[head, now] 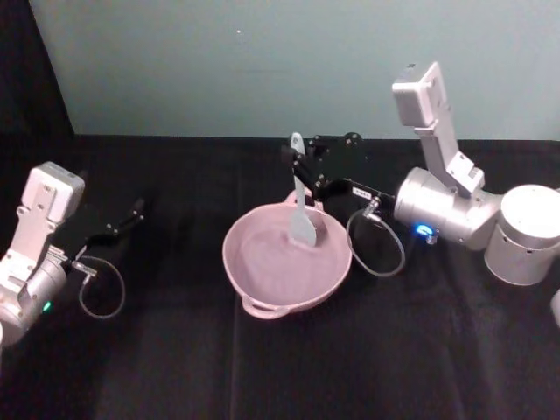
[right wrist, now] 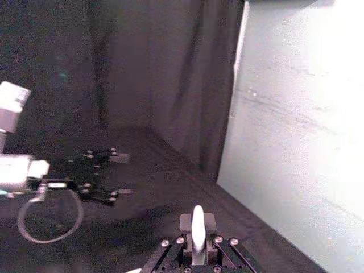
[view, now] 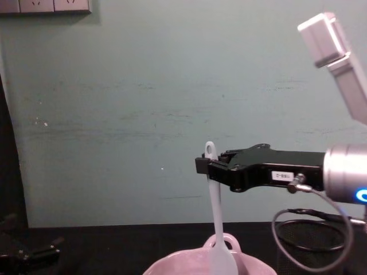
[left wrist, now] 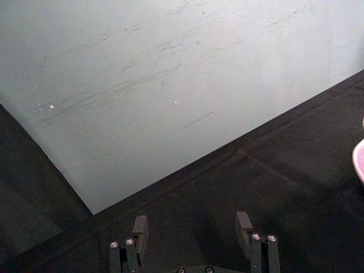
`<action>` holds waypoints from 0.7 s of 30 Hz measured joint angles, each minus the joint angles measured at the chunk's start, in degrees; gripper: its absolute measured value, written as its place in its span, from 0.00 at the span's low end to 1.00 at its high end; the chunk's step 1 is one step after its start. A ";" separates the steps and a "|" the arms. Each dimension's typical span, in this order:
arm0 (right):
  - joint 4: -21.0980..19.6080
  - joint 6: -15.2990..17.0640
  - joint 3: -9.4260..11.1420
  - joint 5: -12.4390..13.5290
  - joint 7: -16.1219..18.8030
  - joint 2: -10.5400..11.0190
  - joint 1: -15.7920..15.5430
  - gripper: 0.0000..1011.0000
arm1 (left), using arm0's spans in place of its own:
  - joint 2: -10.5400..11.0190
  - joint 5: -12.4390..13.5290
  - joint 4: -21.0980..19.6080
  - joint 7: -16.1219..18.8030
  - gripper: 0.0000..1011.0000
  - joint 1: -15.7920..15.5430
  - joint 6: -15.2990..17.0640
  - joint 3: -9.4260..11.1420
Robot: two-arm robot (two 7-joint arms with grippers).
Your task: Use the one hand to pick up the spoon and stir the clear water in the bowl.
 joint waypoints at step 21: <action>-4.10 4.59 1.89 8.47 6.23 -1.39 -4.49 0.13 | 0.00 0.00 0.00 0.00 1.00 0.00 0.00 0.00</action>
